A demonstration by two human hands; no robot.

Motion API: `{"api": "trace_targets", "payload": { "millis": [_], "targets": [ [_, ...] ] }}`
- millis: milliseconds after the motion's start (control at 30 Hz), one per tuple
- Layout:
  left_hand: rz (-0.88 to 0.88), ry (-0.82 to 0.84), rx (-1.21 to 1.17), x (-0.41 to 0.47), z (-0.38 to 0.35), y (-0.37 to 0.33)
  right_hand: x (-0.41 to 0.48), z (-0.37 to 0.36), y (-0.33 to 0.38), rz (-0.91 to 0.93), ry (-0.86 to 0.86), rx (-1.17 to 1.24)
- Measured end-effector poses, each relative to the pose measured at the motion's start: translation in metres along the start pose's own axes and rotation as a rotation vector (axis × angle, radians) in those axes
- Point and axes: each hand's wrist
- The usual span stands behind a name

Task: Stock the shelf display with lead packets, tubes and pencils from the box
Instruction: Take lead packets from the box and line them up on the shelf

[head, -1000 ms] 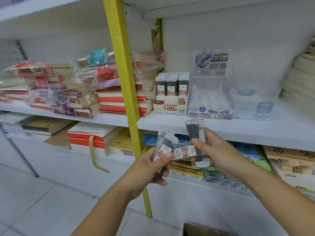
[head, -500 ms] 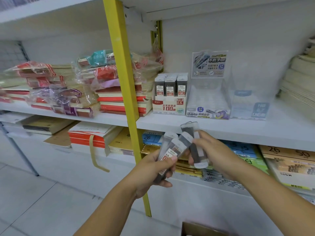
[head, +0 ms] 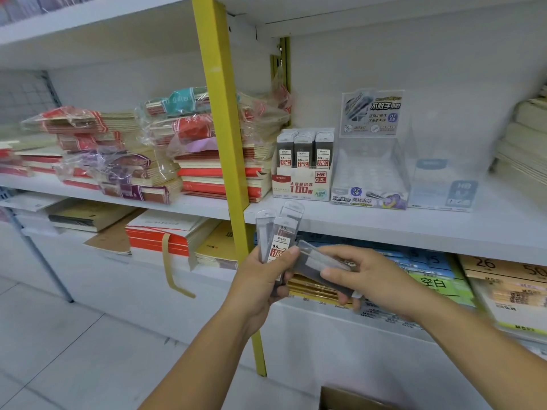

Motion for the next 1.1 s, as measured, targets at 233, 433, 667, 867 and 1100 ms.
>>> {"api": "trace_targets", "payload": {
  "millis": [233,433,667,867,1100],
  "targets": [
    [-0.090,-0.091,0.022,0.012,0.002,-0.005,0.009,0.010,0.003,0.032,-0.288,0.201],
    [-0.050,-0.020,0.116,0.015,0.005,-0.012,0.010,0.019,0.011,0.116,-0.302,0.055],
    [-0.015,0.068,0.293,0.011,-0.002,-0.008,0.005,0.025,0.016,0.125,-0.135,0.026],
    [0.105,0.210,0.164,0.006,-0.008,-0.003,0.007,0.016,0.013,0.123,-0.208,0.096],
    [0.091,0.187,0.183,0.001,-0.013,-0.004,0.006,0.011,0.020,0.156,-0.304,-0.014]
  ]
}}
Point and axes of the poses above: each hand's wrist, its own x-axis towards the middle knuckle, its own z-axis out of the back of the hand, y = z × x, and after that the axes turned 9 degrees about -y, right-handed
